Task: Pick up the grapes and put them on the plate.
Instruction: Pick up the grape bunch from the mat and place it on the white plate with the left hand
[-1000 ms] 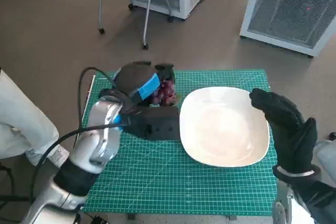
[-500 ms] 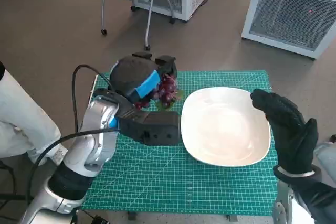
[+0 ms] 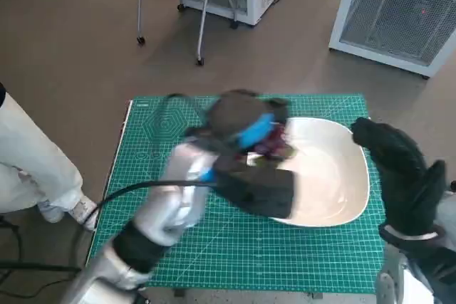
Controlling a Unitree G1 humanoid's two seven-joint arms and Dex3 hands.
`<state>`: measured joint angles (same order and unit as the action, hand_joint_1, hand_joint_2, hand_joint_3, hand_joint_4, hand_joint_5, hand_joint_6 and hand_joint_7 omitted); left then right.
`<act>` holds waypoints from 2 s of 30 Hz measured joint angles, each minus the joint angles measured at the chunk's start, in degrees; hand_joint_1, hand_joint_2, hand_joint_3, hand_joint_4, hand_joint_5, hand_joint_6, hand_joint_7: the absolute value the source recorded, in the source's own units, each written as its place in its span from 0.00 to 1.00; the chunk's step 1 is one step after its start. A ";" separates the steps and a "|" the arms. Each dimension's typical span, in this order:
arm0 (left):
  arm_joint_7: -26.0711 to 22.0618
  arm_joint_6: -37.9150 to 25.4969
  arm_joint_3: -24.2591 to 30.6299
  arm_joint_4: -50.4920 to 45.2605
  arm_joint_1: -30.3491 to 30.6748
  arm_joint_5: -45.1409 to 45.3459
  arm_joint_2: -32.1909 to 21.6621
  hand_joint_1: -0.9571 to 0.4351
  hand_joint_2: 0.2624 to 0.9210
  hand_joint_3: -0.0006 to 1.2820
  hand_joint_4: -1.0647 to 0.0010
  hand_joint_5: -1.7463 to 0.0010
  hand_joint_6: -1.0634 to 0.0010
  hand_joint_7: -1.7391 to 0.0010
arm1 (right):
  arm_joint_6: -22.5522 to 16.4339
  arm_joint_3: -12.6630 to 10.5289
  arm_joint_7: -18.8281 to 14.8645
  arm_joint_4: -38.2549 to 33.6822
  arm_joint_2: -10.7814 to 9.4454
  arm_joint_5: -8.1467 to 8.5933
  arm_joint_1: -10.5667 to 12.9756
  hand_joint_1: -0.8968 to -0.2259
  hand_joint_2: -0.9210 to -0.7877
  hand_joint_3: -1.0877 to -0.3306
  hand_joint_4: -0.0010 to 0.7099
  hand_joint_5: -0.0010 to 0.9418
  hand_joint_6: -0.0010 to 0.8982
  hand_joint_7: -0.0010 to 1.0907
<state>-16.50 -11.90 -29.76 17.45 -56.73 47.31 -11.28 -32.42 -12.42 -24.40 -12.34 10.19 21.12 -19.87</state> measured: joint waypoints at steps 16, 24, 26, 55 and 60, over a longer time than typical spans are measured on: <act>0.79 3.25 -1.43 14.04 -8.10 -1.53 7.64 0.69 1.00 0.18 0.55 0.21 0.55 0.23 | -0.96 -2.65 0.47 0.60 0.82 1.16 0.57 0.63 0.00 0.71 0.75 0.01 0.23 0.49; 1.49 4.57 -1.50 18.10 -9.01 -2.53 9.23 0.69 1.00 0.19 0.57 0.20 0.57 0.21 | -1.53 -2.88 1.39 0.98 0.47 0.94 0.88 0.63 0.00 0.71 0.75 0.01 0.24 0.49; 1.90 4.79 -1.49 18.66 -9.02 -2.65 9.46 0.69 1.00 0.20 0.58 0.19 0.58 0.21 | -1.53 -2.85 1.67 1.22 0.28 0.90 0.96 0.63 0.00 0.71 0.75 0.01 0.24 0.49; -6.08 7.31 0.58 22.90 -9.03 -11.71 9.61 0.51 0.81 0.04 0.99 0.99 0.81 1.00 | -1.33 -2.33 2.28 1.55 -0.25 0.58 1.25 0.63 0.00 0.72 0.75 0.00 0.24 0.49; -3.96 10.34 0.58 25.47 -9.05 -11.88 9.59 0.43 0.83 0.03 1.00 1.00 0.83 1.00 | -1.34 -2.27 2.17 1.33 -0.25 0.64 1.25 0.62 0.00 0.72 0.75 0.00 0.24 0.49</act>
<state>-20.46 -1.56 -29.18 42.92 -65.78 35.43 -1.68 -33.75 -14.69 -22.23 -11.01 9.93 21.76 -18.62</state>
